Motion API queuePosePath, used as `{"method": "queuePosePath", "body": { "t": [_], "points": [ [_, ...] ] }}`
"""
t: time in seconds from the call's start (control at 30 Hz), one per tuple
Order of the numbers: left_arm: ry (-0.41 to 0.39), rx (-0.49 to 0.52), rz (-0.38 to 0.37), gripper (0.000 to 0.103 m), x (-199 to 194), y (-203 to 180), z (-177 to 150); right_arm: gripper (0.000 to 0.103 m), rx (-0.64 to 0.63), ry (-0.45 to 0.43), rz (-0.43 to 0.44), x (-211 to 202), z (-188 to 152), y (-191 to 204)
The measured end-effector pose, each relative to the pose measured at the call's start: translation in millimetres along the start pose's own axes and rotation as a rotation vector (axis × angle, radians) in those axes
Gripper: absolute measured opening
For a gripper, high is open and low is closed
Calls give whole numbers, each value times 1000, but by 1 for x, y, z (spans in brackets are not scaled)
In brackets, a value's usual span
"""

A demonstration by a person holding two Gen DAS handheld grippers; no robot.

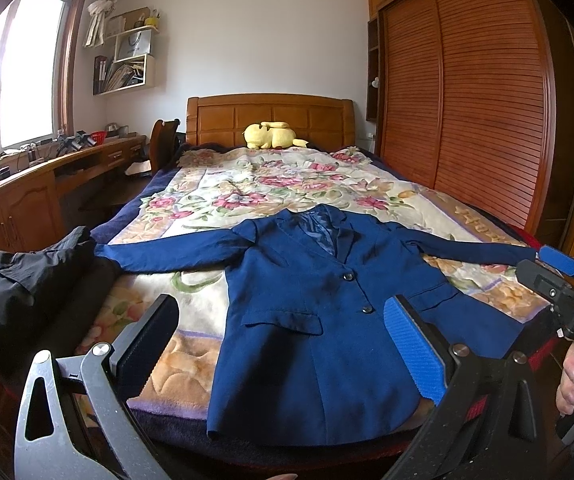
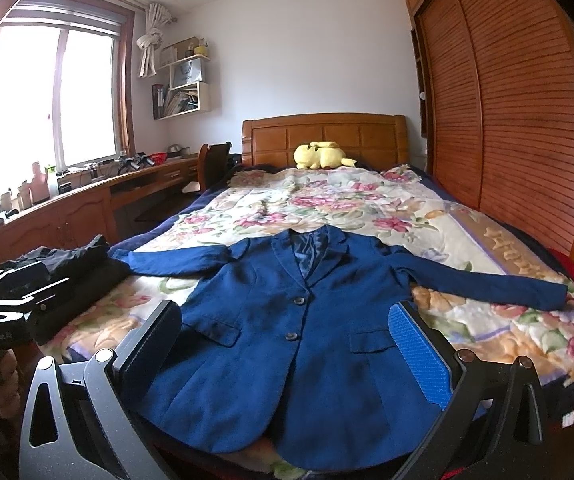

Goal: Fold large clothes

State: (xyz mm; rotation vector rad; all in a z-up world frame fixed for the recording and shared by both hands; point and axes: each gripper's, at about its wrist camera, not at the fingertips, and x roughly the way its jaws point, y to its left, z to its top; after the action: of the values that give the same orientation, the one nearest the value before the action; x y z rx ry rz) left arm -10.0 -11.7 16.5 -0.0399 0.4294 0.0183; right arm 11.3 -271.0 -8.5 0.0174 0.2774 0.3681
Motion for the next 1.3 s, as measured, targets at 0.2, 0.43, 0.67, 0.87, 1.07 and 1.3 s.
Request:
{"method": "queuePosePath", "body": {
  "t": [0.2, 0.43, 0.67, 0.87, 1.07, 1.3],
  "points": [
    [2, -1, 3, 103, 2, 1, -3, 103, 2, -2, 3, 0, -1, -1],
    [33, -11, 9, 103, 15, 9, -12, 103, 5, 23, 17, 10, -4, -1],
    [81, -31, 17, 103, 45, 28, -24, 103, -4, 71, 27, 39, -2, -3],
    [111, -21, 57, 103, 69, 41, -32, 103, -34, 89, 38, 62, 4, 2],
    [154, -8, 104, 103, 95, 66, -39, 103, -63, 130, 64, 95, 0, 8],
    [199, -29, 97, 103, 130, 100, -47, 103, -121, 203, 112, 152, -7, 17]
  ]
}}
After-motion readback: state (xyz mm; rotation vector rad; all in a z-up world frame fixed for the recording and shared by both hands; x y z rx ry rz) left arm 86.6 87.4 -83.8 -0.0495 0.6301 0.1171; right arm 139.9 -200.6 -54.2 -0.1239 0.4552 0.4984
